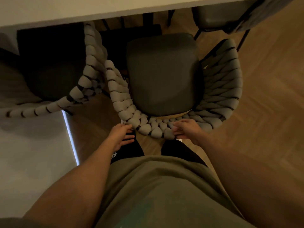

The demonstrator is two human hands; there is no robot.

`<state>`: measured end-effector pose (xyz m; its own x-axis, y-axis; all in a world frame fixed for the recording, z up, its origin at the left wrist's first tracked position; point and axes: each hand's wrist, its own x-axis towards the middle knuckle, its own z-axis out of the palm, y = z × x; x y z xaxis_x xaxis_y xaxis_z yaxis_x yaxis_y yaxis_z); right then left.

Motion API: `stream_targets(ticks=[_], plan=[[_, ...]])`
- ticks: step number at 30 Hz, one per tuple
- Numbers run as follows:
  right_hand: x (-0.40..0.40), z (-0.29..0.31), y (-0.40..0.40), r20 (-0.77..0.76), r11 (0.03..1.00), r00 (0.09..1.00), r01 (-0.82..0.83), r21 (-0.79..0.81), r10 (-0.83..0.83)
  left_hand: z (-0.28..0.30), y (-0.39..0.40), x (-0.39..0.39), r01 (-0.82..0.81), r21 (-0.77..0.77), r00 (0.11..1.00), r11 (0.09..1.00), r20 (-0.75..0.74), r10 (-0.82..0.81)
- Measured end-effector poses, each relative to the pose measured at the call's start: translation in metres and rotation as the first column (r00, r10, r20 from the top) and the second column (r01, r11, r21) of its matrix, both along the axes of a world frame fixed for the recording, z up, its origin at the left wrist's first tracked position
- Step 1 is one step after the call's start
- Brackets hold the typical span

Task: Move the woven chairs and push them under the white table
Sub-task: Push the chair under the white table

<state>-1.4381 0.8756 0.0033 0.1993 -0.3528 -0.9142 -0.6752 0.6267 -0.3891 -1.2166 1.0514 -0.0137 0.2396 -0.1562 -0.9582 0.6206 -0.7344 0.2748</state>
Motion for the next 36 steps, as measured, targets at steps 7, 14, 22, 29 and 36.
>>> stream_targets(ticks=[7, 14, 22, 29, 36], plan=[[-0.059, 0.001, -0.048, -0.007, 0.997, 0.997, -0.073, 0.034, 0.074, -0.007, -0.013, -0.076, -0.368, -0.019, 0.930, 0.930, -0.035, 0.367], [-0.109, -0.003, -0.069, -0.198, 0.996, 0.978, 0.081, 0.036, -0.072, -0.022, -0.037, -0.103, -0.586, -0.034, 0.809, 0.809, -0.080, 0.582], [-0.102, -0.022, -0.082, -0.172, 0.892, 0.907, 0.414, 0.184, -0.385, -0.038, -0.059, -0.125, -0.678, 0.031, 0.732, 0.735, -0.071, 0.678], [-0.093, -0.039, -0.100, -0.187, 0.717, 0.762, 0.647, 0.261, -0.620, -0.044, -0.072, -0.126, -0.733, 0.047, 0.673, 0.678, -0.092, 0.734], [-0.095, -0.046, -0.101, -0.112, 0.643, 0.690, 0.712, 0.280, -0.715, -0.046, -0.075, -0.130, -0.837, 0.006, 0.546, 0.548, -0.072, 0.835]])
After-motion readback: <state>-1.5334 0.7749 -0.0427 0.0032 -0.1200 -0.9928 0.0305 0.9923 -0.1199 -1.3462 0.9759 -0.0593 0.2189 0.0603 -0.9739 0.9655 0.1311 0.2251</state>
